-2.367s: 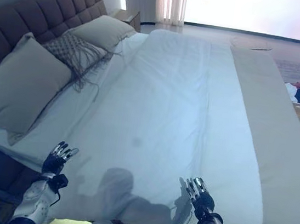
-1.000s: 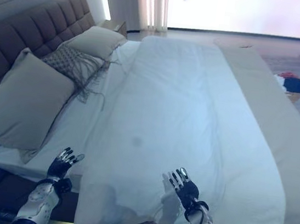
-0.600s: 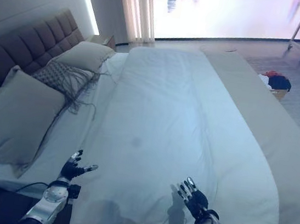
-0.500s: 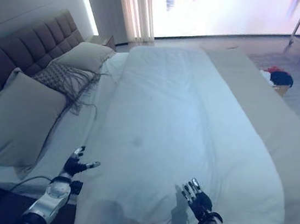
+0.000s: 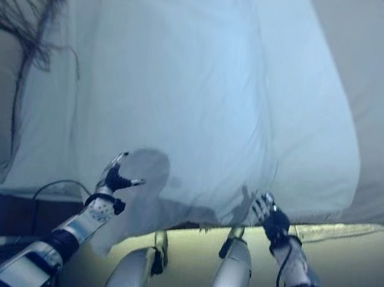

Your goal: Make the bed neatly

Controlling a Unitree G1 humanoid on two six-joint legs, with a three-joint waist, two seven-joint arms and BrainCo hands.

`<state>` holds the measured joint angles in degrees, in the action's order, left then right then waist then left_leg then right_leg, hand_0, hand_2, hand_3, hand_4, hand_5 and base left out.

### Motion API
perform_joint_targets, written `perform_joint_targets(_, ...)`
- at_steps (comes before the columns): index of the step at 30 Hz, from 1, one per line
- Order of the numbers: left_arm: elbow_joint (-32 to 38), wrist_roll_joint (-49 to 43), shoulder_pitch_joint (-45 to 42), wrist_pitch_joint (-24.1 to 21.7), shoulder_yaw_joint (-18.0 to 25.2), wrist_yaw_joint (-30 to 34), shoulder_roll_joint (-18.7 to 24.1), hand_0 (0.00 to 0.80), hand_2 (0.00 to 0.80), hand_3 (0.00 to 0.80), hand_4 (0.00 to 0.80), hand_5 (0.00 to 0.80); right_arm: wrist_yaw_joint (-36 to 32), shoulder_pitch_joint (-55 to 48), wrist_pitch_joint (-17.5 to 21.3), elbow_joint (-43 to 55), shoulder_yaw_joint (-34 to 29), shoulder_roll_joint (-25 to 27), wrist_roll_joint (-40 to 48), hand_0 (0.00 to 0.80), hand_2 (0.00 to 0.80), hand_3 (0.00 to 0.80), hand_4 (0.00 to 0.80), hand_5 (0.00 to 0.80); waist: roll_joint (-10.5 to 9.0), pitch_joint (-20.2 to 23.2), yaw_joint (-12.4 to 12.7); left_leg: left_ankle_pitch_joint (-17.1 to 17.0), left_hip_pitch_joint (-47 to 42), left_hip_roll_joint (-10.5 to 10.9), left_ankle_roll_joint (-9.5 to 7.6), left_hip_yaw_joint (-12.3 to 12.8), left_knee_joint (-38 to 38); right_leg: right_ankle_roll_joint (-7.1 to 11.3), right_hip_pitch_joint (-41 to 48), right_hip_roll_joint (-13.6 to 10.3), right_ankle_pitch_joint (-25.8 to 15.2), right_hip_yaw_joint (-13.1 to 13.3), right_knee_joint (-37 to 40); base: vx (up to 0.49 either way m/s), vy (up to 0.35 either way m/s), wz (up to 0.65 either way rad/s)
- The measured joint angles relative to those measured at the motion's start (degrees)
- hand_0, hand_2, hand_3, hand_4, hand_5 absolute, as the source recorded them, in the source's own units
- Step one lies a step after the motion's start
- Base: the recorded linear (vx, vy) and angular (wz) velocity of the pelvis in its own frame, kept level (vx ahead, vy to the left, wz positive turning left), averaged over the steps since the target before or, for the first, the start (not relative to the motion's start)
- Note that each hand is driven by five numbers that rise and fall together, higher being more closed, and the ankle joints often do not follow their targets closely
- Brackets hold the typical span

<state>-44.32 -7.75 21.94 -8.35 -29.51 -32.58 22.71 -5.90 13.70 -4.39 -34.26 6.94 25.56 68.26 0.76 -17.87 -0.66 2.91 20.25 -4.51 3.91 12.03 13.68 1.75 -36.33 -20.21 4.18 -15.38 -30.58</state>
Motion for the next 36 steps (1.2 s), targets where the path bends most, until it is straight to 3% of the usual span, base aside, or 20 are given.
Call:
perform_joint_targets(7,-3.3,-8.5,1.8,3.4,-5.6,-4.9,-4.5,0.000,0.000,0.000,0.000,0.000,2.1,5.9,-0.6,0.8,0.8,0.7,0.0,0.000,0.000,0.000,0.000,0.000,2.44,-2.1,-0.2,-0.2,2.5,1.4,0.06,1.8,-1.0,-0.09,-5.5,-0.9,0.6,2.4,-1.8,-0.047,0.136,-0.05)
perform_joint_targets(14,-8.2,-17.4,5.5,18.6,-10.3,-10.5,-5.4,0.000,0.000,0.000,0.000,0.000,2.8,6.3,-0.4,6.3,2.2,0.9,-0.1,0.000,0.000,0.000,0.000,0.000,2.70,-3.7,-1.9,-0.6,4.4,1.1,0.78,2.0,-2.3,-0.20,-8.0,-0.2,0.4,2.6,-1.2,-0.030,0.056,-0.07)
perform_joint_targets(21,-8.3,-22.0,6.7,28.3,-10.3,-10.3,-5.8,0.000,0.000,0.000,0.000,0.000,2.8,6.4,-0.2,12.0,3.6,1.9,-1.3,0.000,0.000,0.000,0.000,0.000,2.73,-5.4,-3.0,-0.6,6.3,0.3,0.81,2.0,-2.9,-0.47,-10.1,0.9,0.1,2.6,-0.4,-0.045,-0.027,-0.07)
perform_joint_targets(22,-8.3,-22.1,7.3,29.8,-10.3,-10.2,-5.8,0.295,0.295,0.295,0.295,0.295,2.7,6.5,0.1,12.1,4.0,1.9,-1.3,0.000,0.000,0.000,0.000,0.000,2.48,-5.6,-3.0,-0.6,6.6,-0.1,0.82,2.0,-2.9,-0.71,-10.4,1.4,0.0,2.5,-0.1,-0.028,-0.068,-0.15)
perform_joint_targets(23,-8.9,-22.3,7.9,31.2,-10.2,-9.5,-5.7,0.800,0.800,0.800,0.800,0.800,2.7,6.6,0.4,12.1,4.6,2.0,-1.3,0.000,0.000,0.000,0.000,0.000,2.12,-5.8,-3.0,-0.6,6.7,-0.5,0.82,2.0,-2.9,-0.88,-10.4,2.0,-0.1,2.5,0.1,-0.030,-0.034,-0.16)
perform_joint_targets(28,-11.3,-22.4,12.3,33.7,-9.6,-8.4,-4.7,0.800,0.800,0.800,0.800,0.800,2.6,7.6,0.7,13.7,5.0,2.8,-1.1,0.000,0.000,0.000,0.000,0.000,1.07,-6.4,-3.6,-0.6,6.9,-1.8,0.81,2.0,-2.8,-0.97,-10.8,3.5,-0.2,2.5,0.3,-0.013,0.000,-0.12)
perform_joint_targets(36,-13.6,-19.9,13.8,30.1,-8.7,-8.4,-3.0,0.800,0.800,0.800,0.800,0.800,2.6,9.5,0.2,14.0,4.9,3.2,-0.5,0.000,0.000,0.000,0.000,0.000,0.86,-6.4,-4.9,-0.6,6.1,-2.1,0.82,2.1,-2.7,-1.37,-9.9,3.8,-0.4,2.5,0.3,0.022,0.019,0.00)
